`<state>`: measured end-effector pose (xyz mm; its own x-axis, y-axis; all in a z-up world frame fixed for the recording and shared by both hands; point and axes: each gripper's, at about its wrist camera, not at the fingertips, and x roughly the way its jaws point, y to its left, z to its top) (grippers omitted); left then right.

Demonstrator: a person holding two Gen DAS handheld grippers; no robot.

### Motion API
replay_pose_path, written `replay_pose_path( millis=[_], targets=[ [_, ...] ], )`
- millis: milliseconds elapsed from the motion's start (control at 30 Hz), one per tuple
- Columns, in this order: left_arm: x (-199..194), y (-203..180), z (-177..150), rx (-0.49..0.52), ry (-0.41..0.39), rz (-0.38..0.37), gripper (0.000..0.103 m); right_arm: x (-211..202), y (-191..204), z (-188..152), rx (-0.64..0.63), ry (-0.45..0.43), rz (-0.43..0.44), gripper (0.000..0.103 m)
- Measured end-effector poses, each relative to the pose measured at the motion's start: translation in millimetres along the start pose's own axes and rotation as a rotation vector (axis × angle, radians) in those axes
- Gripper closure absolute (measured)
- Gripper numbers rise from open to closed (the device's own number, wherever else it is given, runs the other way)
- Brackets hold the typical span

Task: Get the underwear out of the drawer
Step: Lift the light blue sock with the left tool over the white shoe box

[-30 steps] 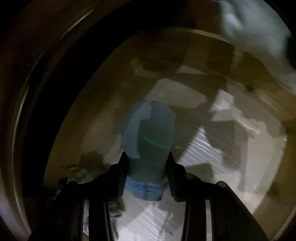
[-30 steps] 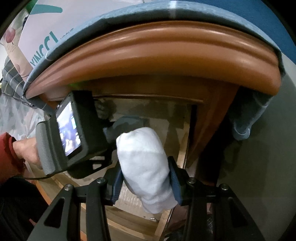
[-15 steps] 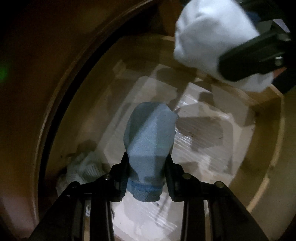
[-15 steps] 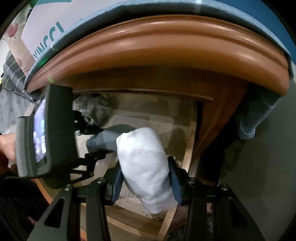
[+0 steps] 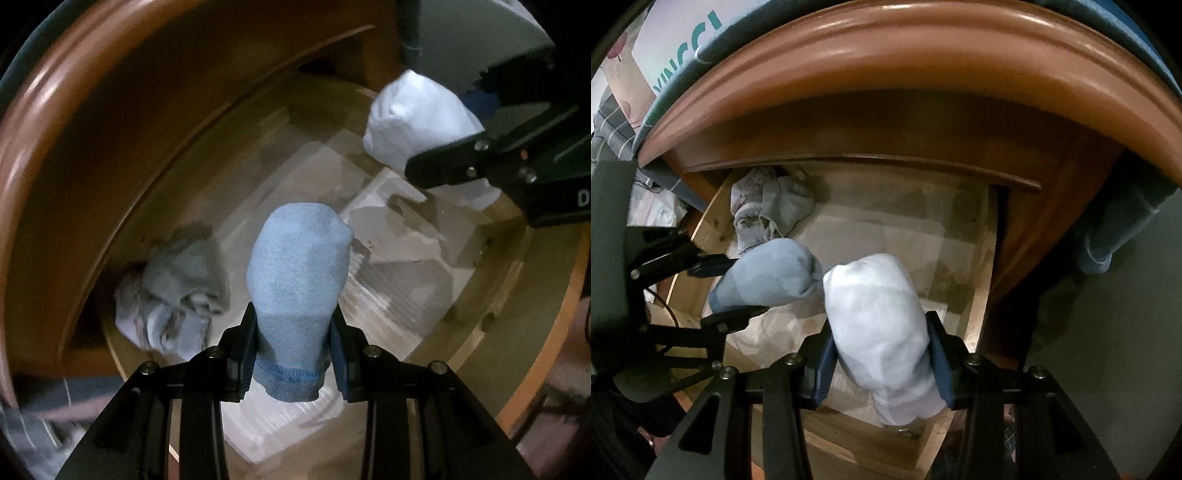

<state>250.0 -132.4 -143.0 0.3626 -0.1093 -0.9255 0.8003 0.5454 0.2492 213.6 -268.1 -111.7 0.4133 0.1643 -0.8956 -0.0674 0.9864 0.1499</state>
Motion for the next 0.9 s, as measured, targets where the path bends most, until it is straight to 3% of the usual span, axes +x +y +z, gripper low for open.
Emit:
replay_pose_path(
  millis=[367,900],
  targets=[
    [-35,17,-21,-0.268,-0.015,0.089,0.071,5,7,-4,-0.013,0.013,0.015,0.058],
    [-110,40,-24,-0.435,-0.105,0.129,0.071,-1,5,-6,0.004,-0.009,0.041,0.058]
  ],
)
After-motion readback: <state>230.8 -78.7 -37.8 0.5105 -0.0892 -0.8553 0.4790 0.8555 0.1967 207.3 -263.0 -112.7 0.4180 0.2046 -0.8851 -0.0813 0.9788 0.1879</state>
